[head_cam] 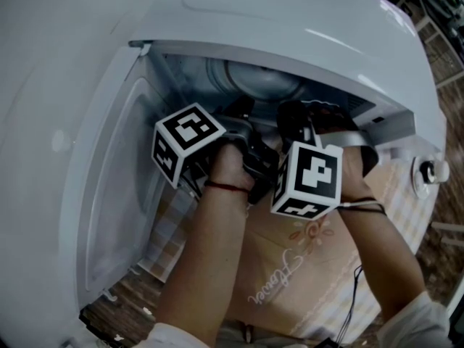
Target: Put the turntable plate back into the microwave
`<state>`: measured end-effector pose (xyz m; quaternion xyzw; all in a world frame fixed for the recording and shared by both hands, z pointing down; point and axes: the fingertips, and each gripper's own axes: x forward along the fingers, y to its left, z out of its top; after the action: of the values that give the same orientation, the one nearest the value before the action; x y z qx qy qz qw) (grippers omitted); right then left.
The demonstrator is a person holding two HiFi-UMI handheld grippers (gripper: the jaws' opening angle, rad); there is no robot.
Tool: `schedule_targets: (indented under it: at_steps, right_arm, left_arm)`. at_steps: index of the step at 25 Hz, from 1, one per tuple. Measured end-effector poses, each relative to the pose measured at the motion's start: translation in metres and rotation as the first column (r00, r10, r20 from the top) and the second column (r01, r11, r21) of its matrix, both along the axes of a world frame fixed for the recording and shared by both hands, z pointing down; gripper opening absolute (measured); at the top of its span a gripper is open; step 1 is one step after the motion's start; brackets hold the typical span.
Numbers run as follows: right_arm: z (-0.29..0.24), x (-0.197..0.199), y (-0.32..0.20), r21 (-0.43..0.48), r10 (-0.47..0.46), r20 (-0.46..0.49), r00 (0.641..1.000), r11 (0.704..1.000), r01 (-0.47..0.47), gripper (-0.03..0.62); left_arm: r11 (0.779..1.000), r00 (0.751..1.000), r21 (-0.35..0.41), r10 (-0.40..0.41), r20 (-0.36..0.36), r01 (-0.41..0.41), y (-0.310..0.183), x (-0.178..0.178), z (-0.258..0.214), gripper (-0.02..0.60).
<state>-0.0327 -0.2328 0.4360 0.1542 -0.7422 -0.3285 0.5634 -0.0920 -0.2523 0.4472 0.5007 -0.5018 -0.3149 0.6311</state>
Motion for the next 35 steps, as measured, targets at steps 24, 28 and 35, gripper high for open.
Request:
schedule_targets:
  at_steps: [24, 28, 35]
  right_arm:
    - [0.017, 0.003, 0.000, -0.032, 0.005, -0.005, 1.000, 0.999, -0.005, 0.051]
    - [0.016, 0.002, 0.000, -0.041, 0.017, 0.005, 1.000, 0.999, -0.017, 0.051]
    - [0.017, 0.003, -0.001, -0.033, 0.021, 0.006, 1.000, 0.999, -0.020, 0.051]
  left_arm:
    - [0.943, 0.961, 0.251, 0.164, 0.223, -0.219, 0.047, 0.016, -0.037, 0.117]
    - [0.936, 0.965, 0.269, 0.176, 0.196, -0.226, 0.053, 0.020, -0.038, 0.117]
    - [0.941, 0.973, 0.275, 0.156, 0.171, -0.199, 0.053, 0.017, -0.040, 0.117]
